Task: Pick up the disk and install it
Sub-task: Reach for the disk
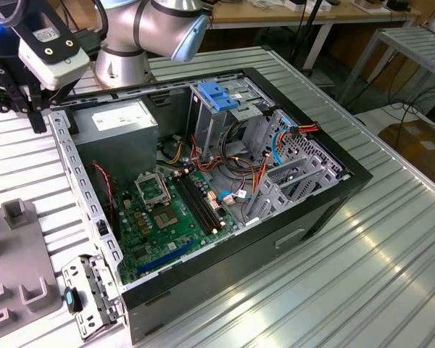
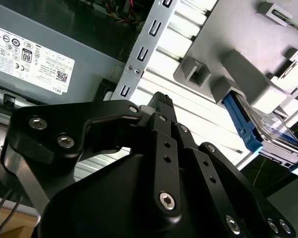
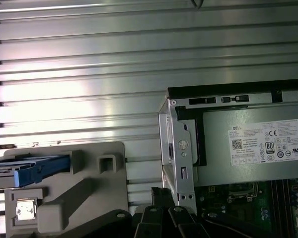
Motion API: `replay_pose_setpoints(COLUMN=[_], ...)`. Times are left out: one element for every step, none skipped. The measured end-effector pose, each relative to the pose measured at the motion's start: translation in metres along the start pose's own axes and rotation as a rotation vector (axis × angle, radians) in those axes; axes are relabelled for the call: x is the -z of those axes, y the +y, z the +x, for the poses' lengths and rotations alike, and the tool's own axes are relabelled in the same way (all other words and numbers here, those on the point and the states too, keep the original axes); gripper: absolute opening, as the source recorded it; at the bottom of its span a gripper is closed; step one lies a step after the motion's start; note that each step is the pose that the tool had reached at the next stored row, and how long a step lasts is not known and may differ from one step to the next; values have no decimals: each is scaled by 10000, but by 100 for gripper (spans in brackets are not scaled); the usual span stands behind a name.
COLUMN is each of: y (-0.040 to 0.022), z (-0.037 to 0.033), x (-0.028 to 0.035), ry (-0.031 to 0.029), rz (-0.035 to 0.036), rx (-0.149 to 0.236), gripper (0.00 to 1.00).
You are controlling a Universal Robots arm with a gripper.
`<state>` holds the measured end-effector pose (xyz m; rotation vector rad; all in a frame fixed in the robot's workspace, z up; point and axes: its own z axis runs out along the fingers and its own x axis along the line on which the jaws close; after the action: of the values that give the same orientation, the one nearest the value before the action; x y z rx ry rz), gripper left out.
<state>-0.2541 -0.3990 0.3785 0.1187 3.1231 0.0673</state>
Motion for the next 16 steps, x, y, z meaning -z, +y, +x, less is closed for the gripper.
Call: replay_pose_setpoints(y=[-1, -3, -4, -5, -7, -9, -11, -12, -13, -15, -17, -18, -19, -19, -20, -20], z=[14, 31, 48, 66, 83, 111, 134, 151, 171, 189, 209, 223, 237, 243, 246, 246], x=[-1, -2, -3, -4, -5, -7, -8, -9, -10, -11, -12, -13, -14, -15, -16, -16], ry=[1, 1, 1, 0, 1, 1, 1, 1, 2, 2, 1, 1, 2, 2, 2, 2], rz=[0, 0, 1, 0, 0, 1, 0, 0, 0, 1, 0, 1, 1, 0, -1, 0], rx=[1, 1, 1, 1, 0, -1, 0, -1, -1, 0, 0, 0, 0, 0, 0, 0], gripper=[11, 11, 11, 11, 11, 11, 11, 11, 11, 11, 11, 11, 11, 11, 11, 11])
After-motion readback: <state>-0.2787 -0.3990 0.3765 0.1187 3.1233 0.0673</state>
